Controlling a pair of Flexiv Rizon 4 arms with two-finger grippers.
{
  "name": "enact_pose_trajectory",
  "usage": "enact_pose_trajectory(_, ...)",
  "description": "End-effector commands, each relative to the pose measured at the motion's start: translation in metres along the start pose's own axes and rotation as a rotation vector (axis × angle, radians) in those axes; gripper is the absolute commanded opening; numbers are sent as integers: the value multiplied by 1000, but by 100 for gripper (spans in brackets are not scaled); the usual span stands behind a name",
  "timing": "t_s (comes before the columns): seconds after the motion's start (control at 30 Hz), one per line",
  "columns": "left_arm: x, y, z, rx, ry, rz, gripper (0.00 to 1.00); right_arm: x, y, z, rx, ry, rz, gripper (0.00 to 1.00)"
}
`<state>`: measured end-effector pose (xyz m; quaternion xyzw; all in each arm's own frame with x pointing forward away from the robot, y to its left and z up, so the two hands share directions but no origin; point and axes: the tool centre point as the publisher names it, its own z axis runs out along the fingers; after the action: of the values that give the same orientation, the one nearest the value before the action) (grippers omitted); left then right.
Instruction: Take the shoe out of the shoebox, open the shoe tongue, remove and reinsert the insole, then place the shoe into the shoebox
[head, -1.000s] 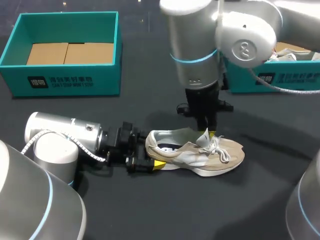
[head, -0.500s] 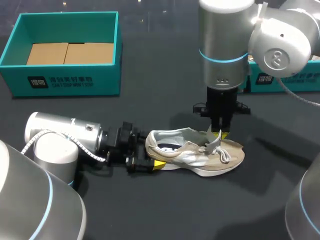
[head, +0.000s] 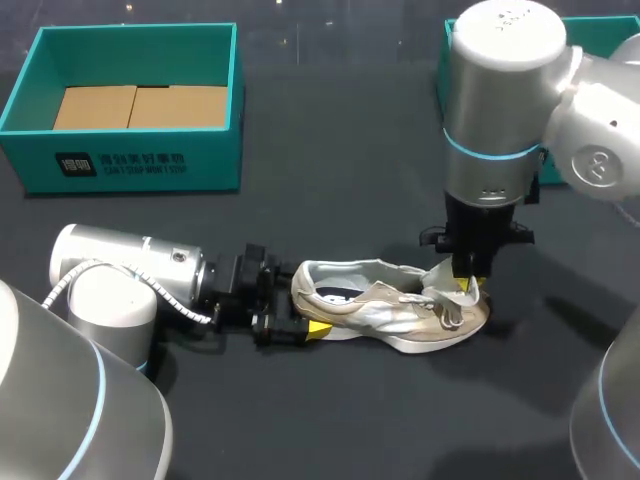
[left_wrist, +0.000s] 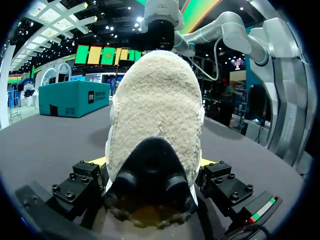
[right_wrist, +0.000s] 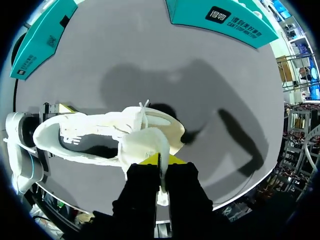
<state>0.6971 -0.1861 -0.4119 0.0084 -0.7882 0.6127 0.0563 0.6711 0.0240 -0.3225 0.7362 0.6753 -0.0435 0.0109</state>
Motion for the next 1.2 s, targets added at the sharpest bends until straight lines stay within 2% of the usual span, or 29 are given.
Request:
enact_pose_trajectory(0.03,3,4,0,-1,-3,0,0,-6,4,16,16,23,9,0)
enact_pose_trajectory(0.23,3,4,0,-1,-3,0,0,-14,9,28,27,0,43,0)
enact_pose_trajectory(0.27,3,4,0,-1,-3,0,0,-15,10,27,26,-5,45,9)
enact_pose_trajectory(0.3,3,4,0,-1,-3,0,0,-16,10,26,28,-17,53,33)
enact_pose_trajectory(0.33,3,4,0,-1,-3,0,0,-17,11,24,26,-26,59,44)
enact_pose_trajectory(0.43,3,4,0,-1,-3,0,0,-20,13,18,24,-64,79,62)
enact_pose_trajectory(0.63,3,4,0,-1,-3,0,0,-35,14,-1,26,-166,132,54)
enact_pose_trajectory(0.8,3,4,0,-1,-3,0,0,-34,9,-46,-7,-221,141,49)
enact_pose_trajectory(1.0,3,4,0,-1,-3,0,0,4,5,-100,-66,-206,-1,46)
enact_pose_trajectory(1.1,3,4,0,-1,-3,0,0,26,3,-118,-91,-173,-132,42)
enact_pose_trajectory(1.2,3,4,0,-1,-3,0,0,50,1,-130,-106,-155,-278,33)
